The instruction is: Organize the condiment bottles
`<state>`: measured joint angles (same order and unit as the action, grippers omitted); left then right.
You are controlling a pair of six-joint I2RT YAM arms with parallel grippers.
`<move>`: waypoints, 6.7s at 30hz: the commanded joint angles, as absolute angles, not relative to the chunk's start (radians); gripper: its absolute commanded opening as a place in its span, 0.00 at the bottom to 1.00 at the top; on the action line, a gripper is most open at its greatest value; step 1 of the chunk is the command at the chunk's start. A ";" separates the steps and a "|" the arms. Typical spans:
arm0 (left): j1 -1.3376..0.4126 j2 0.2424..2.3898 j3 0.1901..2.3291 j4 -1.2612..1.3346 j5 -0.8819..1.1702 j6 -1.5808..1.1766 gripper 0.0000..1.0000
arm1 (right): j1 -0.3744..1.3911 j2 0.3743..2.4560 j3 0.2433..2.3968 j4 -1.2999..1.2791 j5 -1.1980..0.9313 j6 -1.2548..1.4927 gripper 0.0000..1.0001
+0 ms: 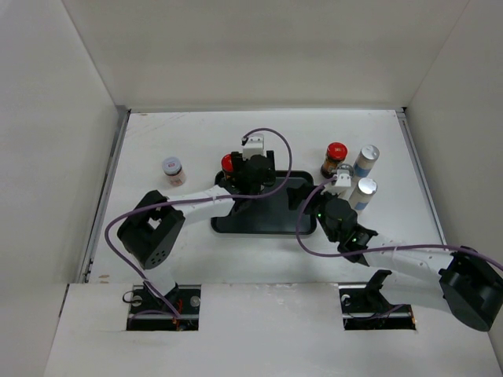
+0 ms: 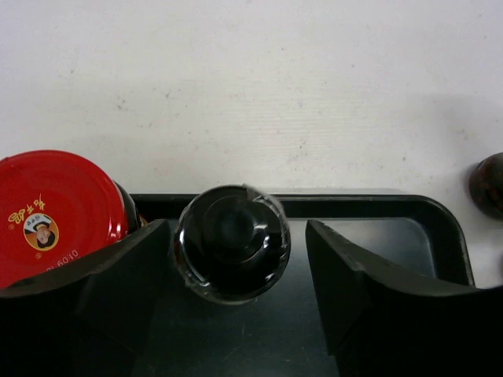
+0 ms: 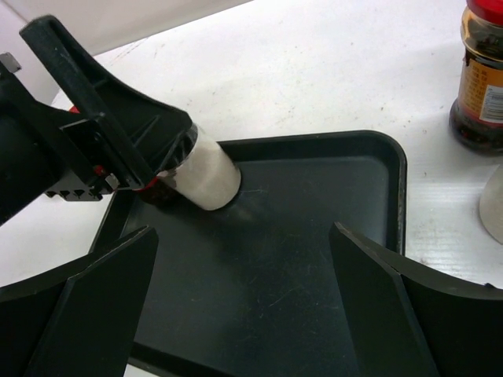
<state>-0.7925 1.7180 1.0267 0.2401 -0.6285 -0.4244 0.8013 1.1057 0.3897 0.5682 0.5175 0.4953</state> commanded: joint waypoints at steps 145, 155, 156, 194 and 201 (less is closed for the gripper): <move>-0.959 1.698 1.207 0.491 -0.508 -0.324 0.83 | 0.700 0.667 0.452 0.138 0.704 0.537 0.27; -0.981 1.357 0.873 0.715 -0.474 -0.348 0.81 | 0.644 0.644 0.581 -0.072 0.912 0.494 0.85; -0.972 1.309 0.821 0.738 -0.480 -0.357 0.80 | 0.625 0.652 0.587 -0.083 0.942 0.479 0.88; -0.596 0.753 0.121 0.652 -0.660 -0.617 0.81 | 0.467 0.784 0.653 -0.308 0.808 0.525 0.50; -0.579 0.775 0.118 0.657 -0.669 -0.624 0.82 | 0.723 0.845 0.784 -0.342 0.792 0.583 0.50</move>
